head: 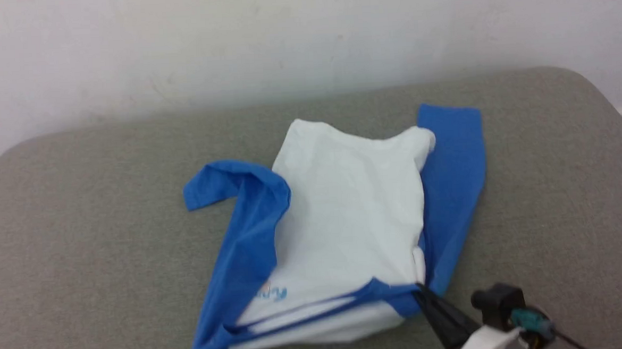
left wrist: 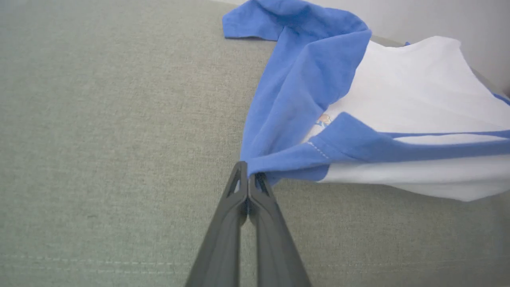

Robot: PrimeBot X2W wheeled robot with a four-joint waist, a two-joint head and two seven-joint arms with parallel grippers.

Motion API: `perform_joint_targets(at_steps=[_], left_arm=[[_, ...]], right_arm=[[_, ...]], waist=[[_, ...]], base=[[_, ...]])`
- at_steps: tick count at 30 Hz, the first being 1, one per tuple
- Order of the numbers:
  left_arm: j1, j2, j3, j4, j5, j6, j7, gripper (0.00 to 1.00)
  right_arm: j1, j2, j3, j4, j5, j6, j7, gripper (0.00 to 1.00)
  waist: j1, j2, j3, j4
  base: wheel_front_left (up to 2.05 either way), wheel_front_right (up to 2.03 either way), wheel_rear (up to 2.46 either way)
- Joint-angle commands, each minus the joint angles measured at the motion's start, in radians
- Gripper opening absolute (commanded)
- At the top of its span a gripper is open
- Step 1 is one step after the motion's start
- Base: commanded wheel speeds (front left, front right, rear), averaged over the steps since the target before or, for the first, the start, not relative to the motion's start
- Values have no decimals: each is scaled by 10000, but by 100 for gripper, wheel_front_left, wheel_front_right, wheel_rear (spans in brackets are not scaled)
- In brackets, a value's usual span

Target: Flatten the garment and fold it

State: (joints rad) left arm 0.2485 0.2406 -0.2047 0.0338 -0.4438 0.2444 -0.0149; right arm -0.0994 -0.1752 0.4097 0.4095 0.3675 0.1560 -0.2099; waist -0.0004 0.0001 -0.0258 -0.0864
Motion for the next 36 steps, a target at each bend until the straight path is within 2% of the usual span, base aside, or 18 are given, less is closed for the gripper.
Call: perform_joint_targets(at_steps=[1, 7, 12, 13, 14, 15, 16, 22, 25, 31, 36], left_arm=[[525, 468, 499, 46, -146, 661, 254, 0], [1464, 263, 266, -378, -617, 865, 1347, 0], [991, -139, -46, 165, -822, 473, 1088, 0], [824, -214, -124, 332, -859, 325, 991, 0], [665, -317, -177, 492, -957, 155, 896, 22], [535, -446, -193, 638, -1111, 18, 849, 75], [391, -475, -237, 735, -1118, -108, 738, 100], [-218, -660, 55, 445, -1253, -441, -342, 100], [-589, -577, 295, 44, -1134, -409, -823, 100], [-2262, -73, 538, 154, -655, -439, -1140, 100], [-4352, 304, 641, 1146, -478, -600, -930, 100]], right_arm=[[450, -286, -837, -271, -220, -253, 138, 0], [2593, 498, -2254, -2084, -1566, -253, 1423, 0], [3010, 845, -2406, -2515, -2049, -253, 2078, 1], [3015, 876, -2352, -2465, -2049, -253, 2195, 16], [3000, 915, -2287, -2423, -1922, -253, 2260, 47], [2976, 932, -2184, -2405, -1832, -253, 2306, 100], [2949, 936, -2096, -2440, -1780, -253, 2286, 100], [2996, 998, -2123, -3573, -1436, -253, 1220, 100], [3113, 1068, -2466, -4260, -1456, -253, 927, 100], [3001, 1192, -3408, -5385, -1634, -253, 1101, 100], [2568, 1229, -3855, -5979, -1637, -253, 1342, 100]], waist=[[4, -1, -329, 340], [4, -1, -165, 447], [4, -1, 152, 341], [4, -1, 186, 328], [4, -1, 215, 309], [4, -1, 226, 296], [4, -1, 233, 279], [4, -1, 198, 137], [4, -1, 204, 51], [4, -1, 637, -218], [4, -1, 1501, -576]], base=[[0, 0, 0], [0, 0, 0], [0, 0, 0], [0, 0, 0], [0, 0, 0], [0, 0, 0], [0, 0, 0], [0, 0, 0], [0, 0, 0], [0, 0, 0], [0, 0, 0]])
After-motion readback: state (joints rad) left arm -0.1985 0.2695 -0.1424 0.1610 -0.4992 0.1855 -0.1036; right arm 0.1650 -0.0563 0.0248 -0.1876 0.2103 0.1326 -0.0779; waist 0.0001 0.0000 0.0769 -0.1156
